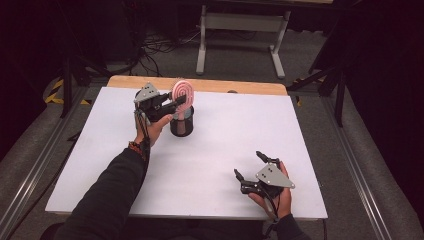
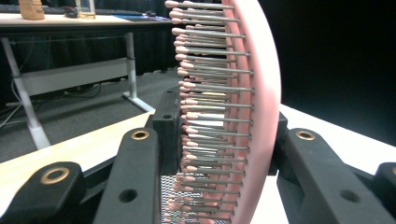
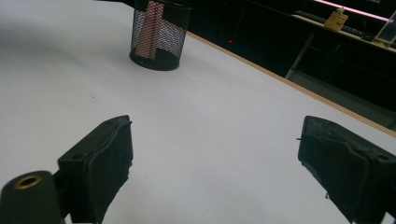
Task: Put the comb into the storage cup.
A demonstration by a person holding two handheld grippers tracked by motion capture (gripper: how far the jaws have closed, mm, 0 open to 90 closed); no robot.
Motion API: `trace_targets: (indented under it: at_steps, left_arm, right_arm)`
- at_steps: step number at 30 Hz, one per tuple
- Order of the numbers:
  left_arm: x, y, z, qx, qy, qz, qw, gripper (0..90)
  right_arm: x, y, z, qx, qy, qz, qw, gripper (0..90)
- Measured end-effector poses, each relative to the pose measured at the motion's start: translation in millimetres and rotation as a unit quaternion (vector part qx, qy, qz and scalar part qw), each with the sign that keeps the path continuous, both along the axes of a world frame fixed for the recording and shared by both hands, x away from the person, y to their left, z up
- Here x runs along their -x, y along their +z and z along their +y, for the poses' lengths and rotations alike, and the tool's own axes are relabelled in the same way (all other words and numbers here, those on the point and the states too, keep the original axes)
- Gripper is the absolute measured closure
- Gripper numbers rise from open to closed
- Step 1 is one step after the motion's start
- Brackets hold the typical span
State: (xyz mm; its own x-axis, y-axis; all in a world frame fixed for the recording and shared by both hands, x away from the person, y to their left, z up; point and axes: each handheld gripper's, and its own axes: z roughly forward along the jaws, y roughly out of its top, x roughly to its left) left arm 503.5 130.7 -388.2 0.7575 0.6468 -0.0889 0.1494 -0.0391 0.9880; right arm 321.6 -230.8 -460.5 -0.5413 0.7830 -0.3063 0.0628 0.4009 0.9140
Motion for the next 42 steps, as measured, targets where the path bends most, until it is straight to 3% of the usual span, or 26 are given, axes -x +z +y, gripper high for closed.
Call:
trace_targets:
  at_steps: [10,19,23,32,42]
  left_arm:
    - [2.3,5.8,4.4,-0.006,0.005,-0.009,0.9999,52.3]
    - [0.7,5.2,5.2,-0.015,0.007,-0.001,0.9999,38.0]
    - [4.4,7.7,4.8,-0.009,0.012,-0.013,0.9998,33.9]
    - [6.5,10.1,2.0,-0.023,0.022,-0.019,0.9993,29.7]
    - [7.3,7.1,2.1,-0.033,0.03,-0.018,0.9989,10.6]
  right_arm:
    - [-0.5,-2.2,2.2,0.003,0.004,0.006,1.0,10.9]
    - [-0.4,-2.3,3.4,0.007,0.006,0.007,0.9999,10.8]
    - [-0.6,-2.5,3.4,0.011,0.006,0.008,0.9999,10.9]
    - [-0.4,-1.2,2.4,0.009,0.005,0.005,0.9999,10.8]
    - [-1.1,-1.7,2.7,0.011,0.006,0.006,0.9999,10.8]
